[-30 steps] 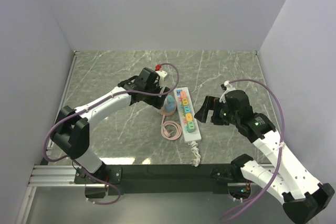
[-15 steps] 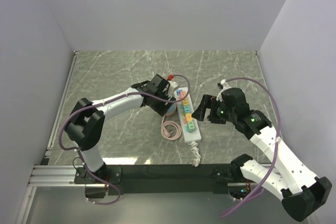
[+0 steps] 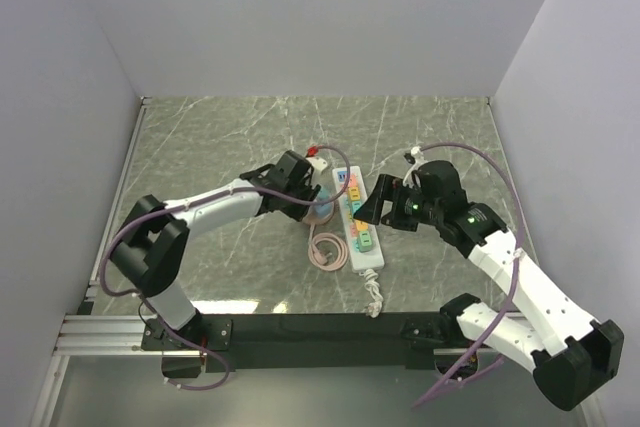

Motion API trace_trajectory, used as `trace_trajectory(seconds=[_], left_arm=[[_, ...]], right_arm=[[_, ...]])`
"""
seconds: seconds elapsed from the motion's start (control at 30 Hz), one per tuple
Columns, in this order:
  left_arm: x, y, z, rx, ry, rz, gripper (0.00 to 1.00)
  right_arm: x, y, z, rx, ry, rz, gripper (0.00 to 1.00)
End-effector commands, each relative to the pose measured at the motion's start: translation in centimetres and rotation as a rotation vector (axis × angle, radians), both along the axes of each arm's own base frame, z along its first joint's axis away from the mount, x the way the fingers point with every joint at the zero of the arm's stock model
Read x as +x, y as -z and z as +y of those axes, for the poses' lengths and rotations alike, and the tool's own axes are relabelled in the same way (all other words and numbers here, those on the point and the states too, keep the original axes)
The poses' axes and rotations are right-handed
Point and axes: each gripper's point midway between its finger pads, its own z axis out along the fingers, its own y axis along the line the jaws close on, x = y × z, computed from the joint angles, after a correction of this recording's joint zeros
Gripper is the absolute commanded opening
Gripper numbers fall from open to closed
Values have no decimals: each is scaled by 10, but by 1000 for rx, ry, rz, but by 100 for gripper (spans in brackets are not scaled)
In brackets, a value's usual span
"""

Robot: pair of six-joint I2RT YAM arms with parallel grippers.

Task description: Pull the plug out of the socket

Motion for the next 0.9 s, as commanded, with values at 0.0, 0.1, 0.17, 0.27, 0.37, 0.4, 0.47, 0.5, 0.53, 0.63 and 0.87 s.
trace_trajectory(seconds=[0.0,0.1,0.17,0.27,0.37,0.4,0.47,0.5,0.53,0.63,0.87], left_arm=[[-24,-18,1,-105,-49,34,1],[-35,-58,4,-232,-84,-20,0],[-41,-92,8,-323,-102,-83,0],[-52,-122,18,-397,-114,-136,0],[-65,-143,28,-452,-113,-170,0],[-69,-144,31,-457,-111,-171,0],[-75,-157,40,-491,-130,-205,0],[-79,-153,44,-484,-139,-201,0],[-83,-159,48,-505,-146,-213,0],[-83,-155,59,-509,-227,-208,0],[-70,-145,51,-572,-445,-87,0]], right_arm=[[5,-15,21,88,-63,-25,93],[11,-21,31,119,-86,-24,93],[15,-24,38,134,-107,-27,93],[15,-22,52,139,-165,-7,93],[12,-21,71,147,-250,28,93],[13,-25,76,153,-264,21,93],[16,-27,84,173,-283,16,94],[15,-30,87,188,-295,13,94],[16,-30,91,206,-302,24,95],[11,-32,103,261,-355,42,95],[4,-24,129,257,-391,22,97]])
